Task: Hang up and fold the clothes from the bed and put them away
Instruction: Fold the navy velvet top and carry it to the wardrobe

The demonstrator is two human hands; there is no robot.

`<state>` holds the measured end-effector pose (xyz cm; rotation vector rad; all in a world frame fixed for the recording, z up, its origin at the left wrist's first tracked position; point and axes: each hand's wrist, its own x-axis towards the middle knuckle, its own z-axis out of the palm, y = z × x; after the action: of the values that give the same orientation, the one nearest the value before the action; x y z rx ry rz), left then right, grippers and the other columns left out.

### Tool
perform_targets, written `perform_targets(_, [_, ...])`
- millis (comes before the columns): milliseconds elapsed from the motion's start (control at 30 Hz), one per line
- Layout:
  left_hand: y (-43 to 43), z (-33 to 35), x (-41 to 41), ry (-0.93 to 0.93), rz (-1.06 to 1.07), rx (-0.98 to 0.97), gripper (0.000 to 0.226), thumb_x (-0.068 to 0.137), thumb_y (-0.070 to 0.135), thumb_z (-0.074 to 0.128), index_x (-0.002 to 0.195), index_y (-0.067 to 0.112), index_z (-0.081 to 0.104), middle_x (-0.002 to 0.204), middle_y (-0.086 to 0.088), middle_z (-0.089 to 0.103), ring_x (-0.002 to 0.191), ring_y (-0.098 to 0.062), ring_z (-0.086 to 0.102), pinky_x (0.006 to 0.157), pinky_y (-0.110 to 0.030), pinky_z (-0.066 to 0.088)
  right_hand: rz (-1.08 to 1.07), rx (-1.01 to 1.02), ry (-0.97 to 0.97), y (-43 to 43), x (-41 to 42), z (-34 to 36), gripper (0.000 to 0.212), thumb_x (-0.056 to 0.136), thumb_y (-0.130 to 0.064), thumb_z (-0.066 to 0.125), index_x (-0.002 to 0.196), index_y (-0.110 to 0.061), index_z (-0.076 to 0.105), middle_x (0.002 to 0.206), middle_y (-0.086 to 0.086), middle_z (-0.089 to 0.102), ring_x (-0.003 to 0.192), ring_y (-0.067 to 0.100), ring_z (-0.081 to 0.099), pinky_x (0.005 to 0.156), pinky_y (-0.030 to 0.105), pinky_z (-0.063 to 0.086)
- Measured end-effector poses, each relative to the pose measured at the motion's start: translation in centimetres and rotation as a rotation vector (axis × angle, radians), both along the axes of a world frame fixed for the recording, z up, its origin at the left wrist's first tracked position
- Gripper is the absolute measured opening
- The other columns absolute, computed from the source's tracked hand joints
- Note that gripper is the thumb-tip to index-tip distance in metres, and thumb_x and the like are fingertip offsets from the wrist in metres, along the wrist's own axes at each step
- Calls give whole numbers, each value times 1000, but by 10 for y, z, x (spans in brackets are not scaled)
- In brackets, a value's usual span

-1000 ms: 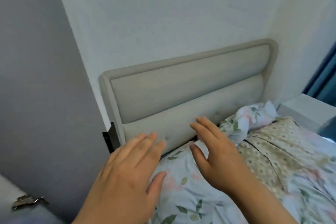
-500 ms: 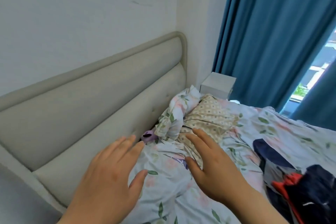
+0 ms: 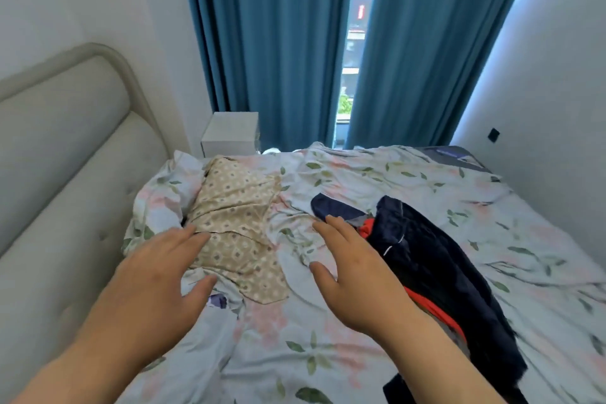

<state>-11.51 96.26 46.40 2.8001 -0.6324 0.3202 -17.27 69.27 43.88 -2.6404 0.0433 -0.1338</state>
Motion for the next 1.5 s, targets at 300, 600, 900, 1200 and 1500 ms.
perform_targets(300, [-53, -24, 35, 191, -242, 23, 61, 89, 43, 66, 145, 24, 49, 146, 3, 51, 135, -20, 45, 110, -37, 36, -379, -66, 62, -27, -84, -14, 62, 103, -44, 44, 157, -30, 17, 166, -8, 10, 153, 11, 5, 121, 30, 16])
perform_targets(600, [-90, -62, 40, 296, -411, 120, 61, 93, 56, 51, 149, 31, 40, 152, 14, 41, 140, -10, 37, 113, -29, 32, -543, -57, 186, -20, -136, -38, 64, 102, -48, 42, 157, -33, 14, 166, -11, 5, 153, 10, 3, 122, 36, 20])
perform_targets(900, [-161, -88, 21, 335, -443, 101, 58, 94, 55, 51, 147, 31, 42, 151, 15, 42, 140, -9, 36, 113, -28, 29, -539, -65, 210, -85, -138, -64, 64, 102, -46, 42, 157, -29, 14, 164, -10, 9, 152, 11, 7, 120, 30, 20])
perform_targets(1200, [-226, -61, 2, 304, -383, 122, 56, 95, 52, 53, 146, 31, 45, 150, 13, 44, 139, -10, 39, 112, -29, 31, -454, -2, 165, -172, -126, -50, 64, 103, -44, 41, 159, -26, 15, 166, -4, 12, 153, 14, 6, 121, 34, 17])
perform_targets(1500, [-287, -71, 16, 319, -410, 90, 50, 95, 48, 56, 141, 29, 51, 144, 13, 51, 133, -11, 46, 105, -30, 36, -491, 36, 178, -231, -128, -77, 62, 103, -42, 43, 158, -27, 19, 165, -6, 17, 152, 12, 12, 121, 33, 19])
